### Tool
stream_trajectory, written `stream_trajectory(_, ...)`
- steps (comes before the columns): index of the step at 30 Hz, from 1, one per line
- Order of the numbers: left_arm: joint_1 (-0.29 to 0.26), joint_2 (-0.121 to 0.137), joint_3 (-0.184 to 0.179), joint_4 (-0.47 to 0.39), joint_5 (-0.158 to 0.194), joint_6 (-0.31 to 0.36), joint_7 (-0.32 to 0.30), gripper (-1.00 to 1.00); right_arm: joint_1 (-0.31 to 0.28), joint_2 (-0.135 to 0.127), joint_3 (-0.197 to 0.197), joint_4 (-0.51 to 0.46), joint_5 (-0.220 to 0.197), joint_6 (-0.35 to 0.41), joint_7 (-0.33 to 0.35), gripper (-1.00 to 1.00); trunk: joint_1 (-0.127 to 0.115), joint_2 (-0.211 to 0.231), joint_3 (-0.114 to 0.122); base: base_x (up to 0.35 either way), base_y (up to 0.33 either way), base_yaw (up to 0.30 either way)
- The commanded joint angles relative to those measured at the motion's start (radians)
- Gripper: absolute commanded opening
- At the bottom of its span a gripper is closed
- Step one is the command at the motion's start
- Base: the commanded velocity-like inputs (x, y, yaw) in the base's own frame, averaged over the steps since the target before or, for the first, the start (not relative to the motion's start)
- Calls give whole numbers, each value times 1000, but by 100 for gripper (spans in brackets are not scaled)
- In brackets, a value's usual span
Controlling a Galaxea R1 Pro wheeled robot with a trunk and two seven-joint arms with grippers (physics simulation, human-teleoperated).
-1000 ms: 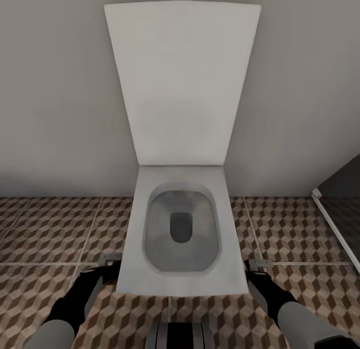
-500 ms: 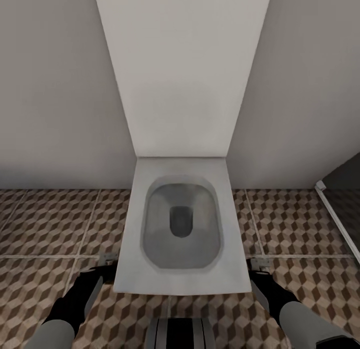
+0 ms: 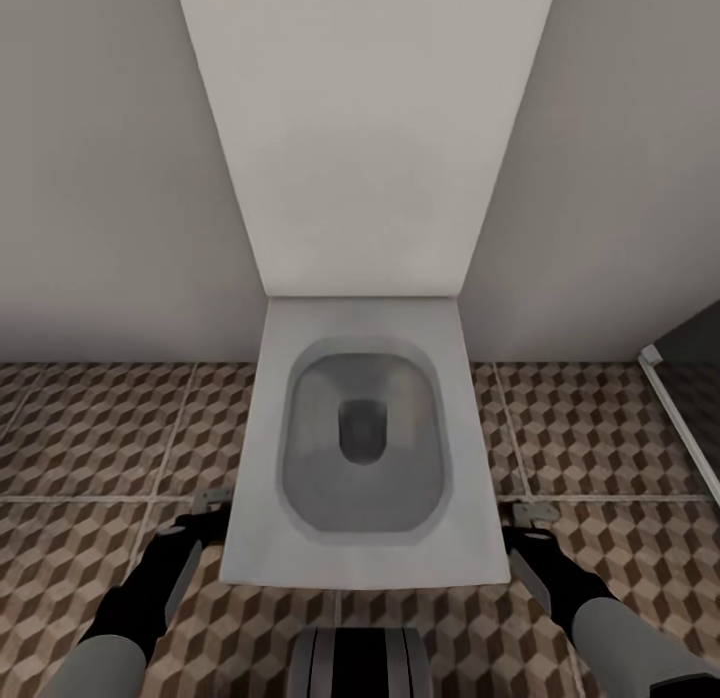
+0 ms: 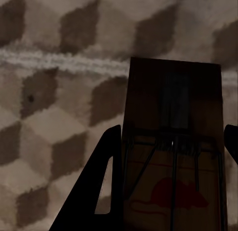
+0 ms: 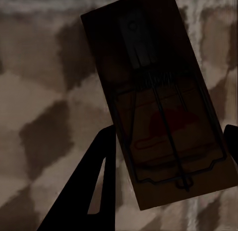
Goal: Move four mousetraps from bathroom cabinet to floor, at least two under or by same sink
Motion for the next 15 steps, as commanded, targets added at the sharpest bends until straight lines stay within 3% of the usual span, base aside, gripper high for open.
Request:
stream_trajectory(1, 0, 1, 0, -3, -4, 5, 3, -100, 0, -4, 4, -3, -10, 5, -6, -100, 0, -1, -5, 0, 0, 0)
stream_trajectory(7, -1, 18, 1, -8, -3, 2, 4, -100, 0, -26, -21, -6, -10, -3, -6, -100, 3, -2, -28, 0, 0, 0)
stream_trajectory(15, -2, 22, 2, -56, -1, 2, 4, -100, 0, -32, -26, -6, -10, -9, -6, -100, 3, -2, -28, 0, 0, 0)
